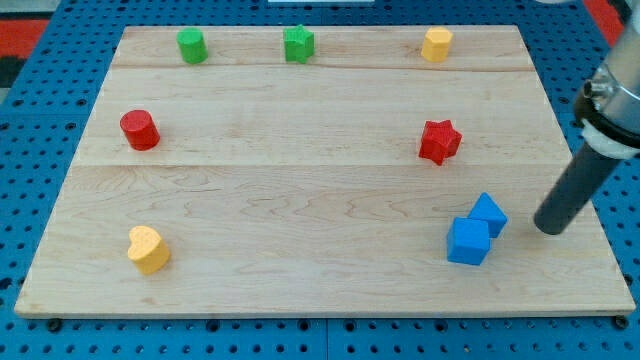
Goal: Push the blue triangle to the bottom center of the board
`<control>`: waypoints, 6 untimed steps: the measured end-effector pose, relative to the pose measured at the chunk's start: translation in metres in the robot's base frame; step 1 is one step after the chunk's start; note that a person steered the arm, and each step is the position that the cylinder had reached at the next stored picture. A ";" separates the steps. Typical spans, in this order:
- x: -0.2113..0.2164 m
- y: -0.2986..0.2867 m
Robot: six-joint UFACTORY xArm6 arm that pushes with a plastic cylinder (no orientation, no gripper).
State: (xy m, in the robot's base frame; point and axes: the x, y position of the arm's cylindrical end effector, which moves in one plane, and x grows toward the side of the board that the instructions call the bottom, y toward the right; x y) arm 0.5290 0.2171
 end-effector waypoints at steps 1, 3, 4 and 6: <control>-0.002 -0.057; -0.058 -0.093; -0.041 -0.100; -0.035 -0.031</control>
State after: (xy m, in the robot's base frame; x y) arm 0.4942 0.1859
